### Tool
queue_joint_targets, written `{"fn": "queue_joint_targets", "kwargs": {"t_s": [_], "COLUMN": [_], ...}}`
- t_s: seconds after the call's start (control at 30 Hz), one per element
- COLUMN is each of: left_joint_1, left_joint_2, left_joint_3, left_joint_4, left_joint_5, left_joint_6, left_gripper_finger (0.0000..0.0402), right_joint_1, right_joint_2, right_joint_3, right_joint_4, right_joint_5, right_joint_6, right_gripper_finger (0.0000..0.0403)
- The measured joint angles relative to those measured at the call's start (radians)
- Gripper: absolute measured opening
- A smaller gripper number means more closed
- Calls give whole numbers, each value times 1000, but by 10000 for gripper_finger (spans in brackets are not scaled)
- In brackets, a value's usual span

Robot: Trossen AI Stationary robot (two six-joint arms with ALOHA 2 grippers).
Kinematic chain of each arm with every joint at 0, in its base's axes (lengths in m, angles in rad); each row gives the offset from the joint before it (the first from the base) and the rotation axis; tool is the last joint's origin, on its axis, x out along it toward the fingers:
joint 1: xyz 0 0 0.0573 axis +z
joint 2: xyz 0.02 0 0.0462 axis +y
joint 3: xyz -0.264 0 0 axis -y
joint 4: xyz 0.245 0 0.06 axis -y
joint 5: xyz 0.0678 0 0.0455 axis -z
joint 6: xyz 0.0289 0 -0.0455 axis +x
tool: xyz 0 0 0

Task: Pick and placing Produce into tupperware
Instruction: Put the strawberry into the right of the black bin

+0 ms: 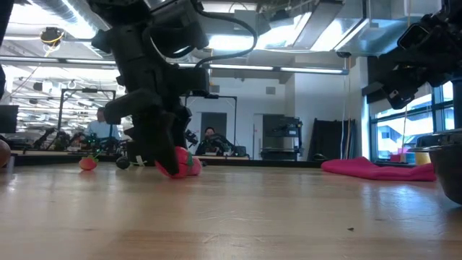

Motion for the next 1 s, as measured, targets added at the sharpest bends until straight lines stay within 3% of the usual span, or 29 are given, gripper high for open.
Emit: {"fn": "queue_joint_targets", "kwargs": {"t_s": [0.37, 0.7, 0.87, 1.0], "left_joint_1": [-1, -1, -1, -4], "left_joint_2": [0, 0, 0, 0], "left_joint_3": [0, 0, 37, 108], "left_joint_4": [3, 3, 1, -2], "left_joint_5": [10, 8, 6, 6], "left_joint_6": [-1, -2, -1, 49], "left_gripper_finger": [201, 203, 196, 200], "right_joint_1": [0, 0, 0, 0], "right_joint_2": [0, 0, 0, 0], "right_joint_3": [0, 0, 0, 0], "right_joint_4": [0, 0, 2, 1], "right_joint_5": [0, -1, 20, 124], "right_joint_6": [2, 12, 200, 412], "right_gripper_finger": [184, 184, 184, 184]}}
